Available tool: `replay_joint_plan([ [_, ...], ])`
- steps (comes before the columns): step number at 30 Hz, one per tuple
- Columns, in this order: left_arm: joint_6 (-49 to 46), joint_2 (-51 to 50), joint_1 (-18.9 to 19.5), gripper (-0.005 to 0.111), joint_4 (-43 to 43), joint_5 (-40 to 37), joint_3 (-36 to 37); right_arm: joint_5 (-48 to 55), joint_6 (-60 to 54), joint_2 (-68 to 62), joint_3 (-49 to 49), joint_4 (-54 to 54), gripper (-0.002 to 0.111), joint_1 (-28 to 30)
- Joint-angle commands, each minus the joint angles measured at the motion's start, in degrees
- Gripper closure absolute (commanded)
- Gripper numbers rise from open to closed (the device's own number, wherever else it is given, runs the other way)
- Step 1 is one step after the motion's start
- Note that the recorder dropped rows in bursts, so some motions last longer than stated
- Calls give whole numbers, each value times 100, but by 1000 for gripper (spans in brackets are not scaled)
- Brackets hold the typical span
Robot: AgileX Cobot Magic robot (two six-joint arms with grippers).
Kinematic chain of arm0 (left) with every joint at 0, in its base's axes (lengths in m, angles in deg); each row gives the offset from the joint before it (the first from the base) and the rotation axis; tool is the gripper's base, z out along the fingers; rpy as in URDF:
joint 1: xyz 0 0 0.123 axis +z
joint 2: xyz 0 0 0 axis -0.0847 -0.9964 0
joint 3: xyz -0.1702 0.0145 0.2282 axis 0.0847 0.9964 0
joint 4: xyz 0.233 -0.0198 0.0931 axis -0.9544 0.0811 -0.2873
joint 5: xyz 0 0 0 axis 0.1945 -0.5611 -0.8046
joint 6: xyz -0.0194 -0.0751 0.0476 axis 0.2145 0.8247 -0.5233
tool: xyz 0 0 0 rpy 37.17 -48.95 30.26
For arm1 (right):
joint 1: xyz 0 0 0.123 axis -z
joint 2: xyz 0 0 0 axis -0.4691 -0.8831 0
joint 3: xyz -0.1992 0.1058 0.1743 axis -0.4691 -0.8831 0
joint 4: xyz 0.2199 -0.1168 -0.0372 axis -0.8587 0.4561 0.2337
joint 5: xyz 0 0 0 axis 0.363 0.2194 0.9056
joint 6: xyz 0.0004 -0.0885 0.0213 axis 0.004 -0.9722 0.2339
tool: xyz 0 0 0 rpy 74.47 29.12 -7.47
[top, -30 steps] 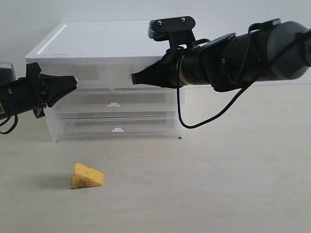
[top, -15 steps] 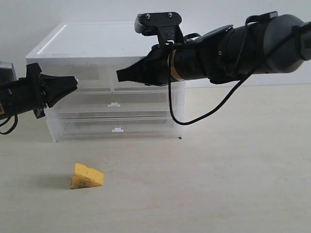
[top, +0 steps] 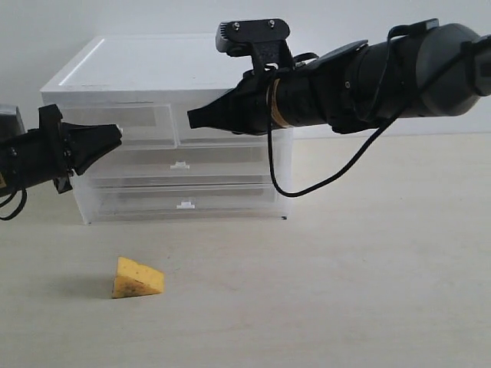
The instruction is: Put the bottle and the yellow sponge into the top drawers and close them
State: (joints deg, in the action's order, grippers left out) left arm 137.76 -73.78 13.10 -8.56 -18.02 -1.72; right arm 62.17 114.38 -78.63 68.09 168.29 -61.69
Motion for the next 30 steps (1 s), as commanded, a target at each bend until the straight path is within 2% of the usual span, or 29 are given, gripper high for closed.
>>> replay_joint_plan([
  [1, -118, 65, -26, 103, -519, -130, 193, 113, -5, 46, -12, 28, 108, 1],
  [9, -486, 976, -26, 103, -468, -130, 936, 237, -108, -138, -12, 28, 108, 1],
  [15, -294, 1248, -12, 102, -228, -130, 1005, 45, -108, -276, -12, 15, 108, 1],
  [17, -306, 1248, 21, 92, -169, -140, 1005, 140, -120, -276, -12, 15, 108, 1],
  [19, -306, 1248, 86, 77, -134, -219, 1005, 181, -128, -276, -12, 15, 108, 1],
  [21, -350, 1248, 129, 55, -112, -153, 982, 278, -128, -276, -12, 15, 108, 1],
  [23, -428, 1248, 129, 39, -62, -153, 944, 292, -128, -276, -12, 15, 108, 1],
  [25, -428, 1238, 129, 40, 111, -301, 944, 265, -128, -276, -12, 15, 108, 1],
  [30, -428, 1062, 129, 64, 446, -384, 894, 237, -128, -276, -12, 15, 108, 1],
])
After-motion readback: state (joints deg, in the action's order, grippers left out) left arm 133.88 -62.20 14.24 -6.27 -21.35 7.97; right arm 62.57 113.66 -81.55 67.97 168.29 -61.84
